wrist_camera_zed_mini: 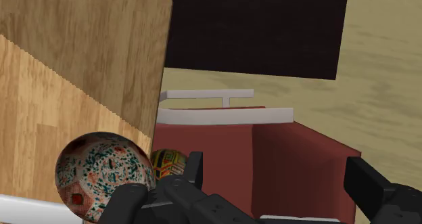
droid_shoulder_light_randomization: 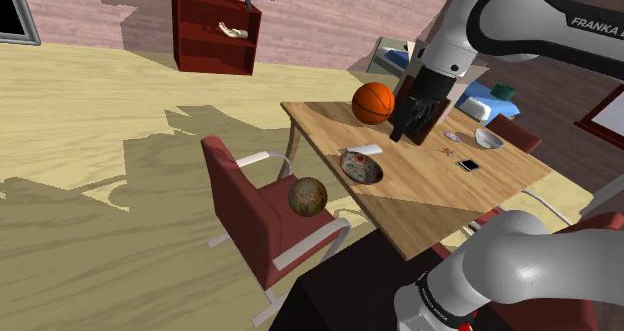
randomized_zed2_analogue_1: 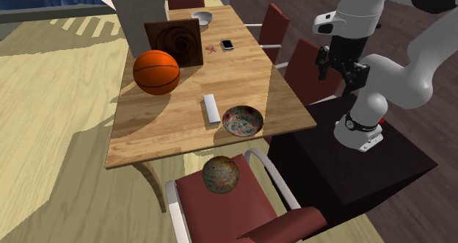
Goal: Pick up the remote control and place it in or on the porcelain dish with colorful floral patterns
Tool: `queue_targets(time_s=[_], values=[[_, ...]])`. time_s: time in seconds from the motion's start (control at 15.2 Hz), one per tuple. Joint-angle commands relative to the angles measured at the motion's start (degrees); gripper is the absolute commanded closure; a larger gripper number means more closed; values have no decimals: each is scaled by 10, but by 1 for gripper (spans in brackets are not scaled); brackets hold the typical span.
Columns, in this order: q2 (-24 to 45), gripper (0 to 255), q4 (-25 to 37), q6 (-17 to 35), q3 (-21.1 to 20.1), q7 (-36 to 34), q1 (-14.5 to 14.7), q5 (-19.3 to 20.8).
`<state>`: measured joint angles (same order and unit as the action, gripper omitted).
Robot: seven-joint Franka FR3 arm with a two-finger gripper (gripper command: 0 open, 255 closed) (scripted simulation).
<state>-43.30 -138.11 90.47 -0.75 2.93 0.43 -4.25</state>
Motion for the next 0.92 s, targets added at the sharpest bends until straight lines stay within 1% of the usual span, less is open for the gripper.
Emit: queue_targets(time_s=[0.0, 0.26, 0.46, 0.86], values=[[0, 0, 0, 0, 0, 0, 0, 0], [-4, 0, -44, 41, 51, 98, -4, 44], [5, 0, -67, 77, 91, 170, -8, 77], [60, 0, -86, 161, 174, 314, -14, 136]])
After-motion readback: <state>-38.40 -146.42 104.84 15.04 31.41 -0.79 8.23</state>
